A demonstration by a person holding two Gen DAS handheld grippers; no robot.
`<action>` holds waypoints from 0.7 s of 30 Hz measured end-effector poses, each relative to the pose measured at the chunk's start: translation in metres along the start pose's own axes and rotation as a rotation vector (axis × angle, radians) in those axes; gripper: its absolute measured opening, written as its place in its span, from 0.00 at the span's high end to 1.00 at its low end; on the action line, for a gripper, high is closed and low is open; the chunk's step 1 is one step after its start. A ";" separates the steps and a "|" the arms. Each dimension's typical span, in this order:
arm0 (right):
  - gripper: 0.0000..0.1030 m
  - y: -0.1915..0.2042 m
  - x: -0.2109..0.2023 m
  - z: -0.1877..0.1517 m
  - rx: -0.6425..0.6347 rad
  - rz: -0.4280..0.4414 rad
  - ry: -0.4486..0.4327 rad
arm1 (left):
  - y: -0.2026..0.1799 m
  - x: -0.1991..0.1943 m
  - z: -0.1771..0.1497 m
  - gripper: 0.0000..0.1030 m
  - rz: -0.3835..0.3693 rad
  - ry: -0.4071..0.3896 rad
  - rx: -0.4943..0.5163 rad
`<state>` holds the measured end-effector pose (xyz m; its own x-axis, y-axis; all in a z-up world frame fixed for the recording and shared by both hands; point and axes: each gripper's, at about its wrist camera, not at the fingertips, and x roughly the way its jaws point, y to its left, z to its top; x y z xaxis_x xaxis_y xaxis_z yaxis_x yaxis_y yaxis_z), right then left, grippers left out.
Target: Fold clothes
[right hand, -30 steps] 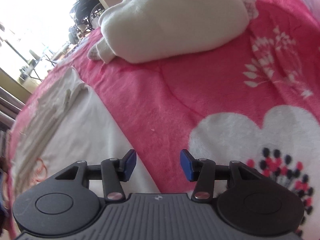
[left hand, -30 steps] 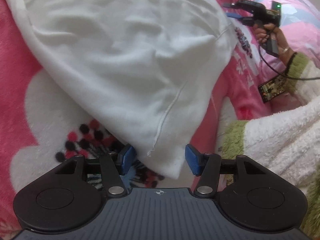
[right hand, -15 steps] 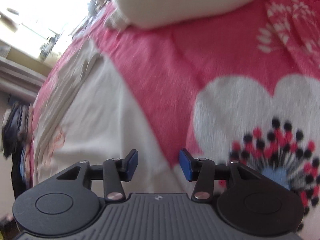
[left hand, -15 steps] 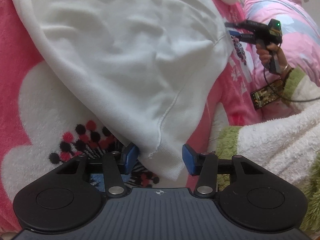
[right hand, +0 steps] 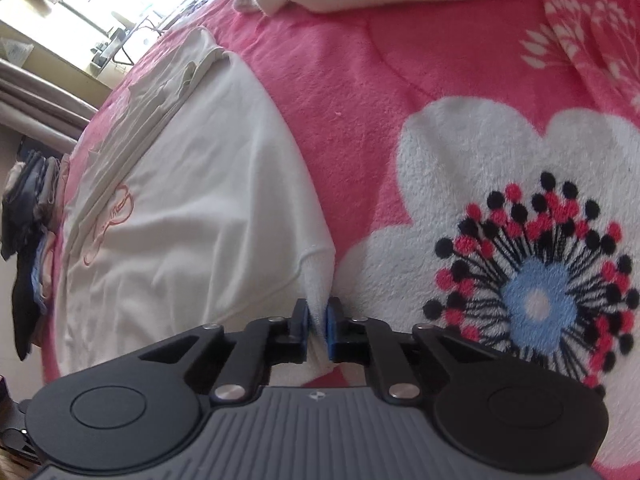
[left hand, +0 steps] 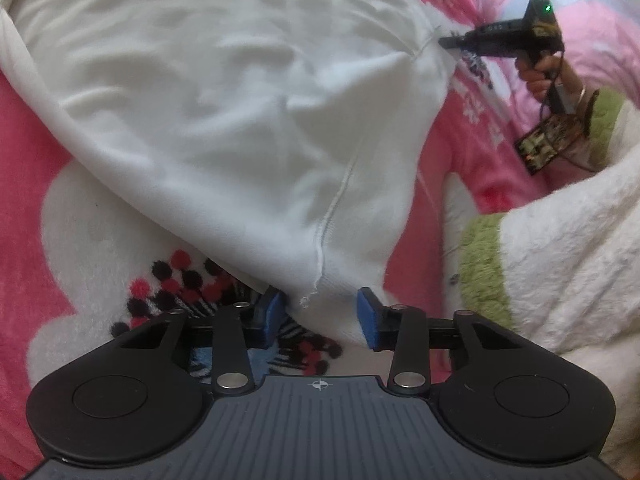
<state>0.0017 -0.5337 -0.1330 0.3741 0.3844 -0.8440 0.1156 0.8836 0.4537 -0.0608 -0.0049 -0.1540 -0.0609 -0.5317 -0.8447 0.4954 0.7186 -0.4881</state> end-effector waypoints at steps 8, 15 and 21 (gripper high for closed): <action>0.94 0.011 -0.020 -0.006 -0.031 -0.007 -0.080 | 0.006 -0.011 -0.003 0.93 -0.013 -0.057 -0.018; 0.94 0.027 -0.043 0.001 -0.013 0.058 -0.180 | 0.004 -0.034 0.000 0.95 -0.068 -0.148 -0.026; 0.94 0.053 -0.056 0.023 -0.015 0.130 -0.281 | 0.013 -0.072 0.013 0.95 -0.065 -0.293 -0.080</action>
<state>0.0082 -0.5147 -0.0554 0.6250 0.4069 -0.6662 0.0379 0.8366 0.5465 -0.0389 0.0372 -0.0966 0.1679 -0.6756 -0.7179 0.4281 0.7060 -0.5642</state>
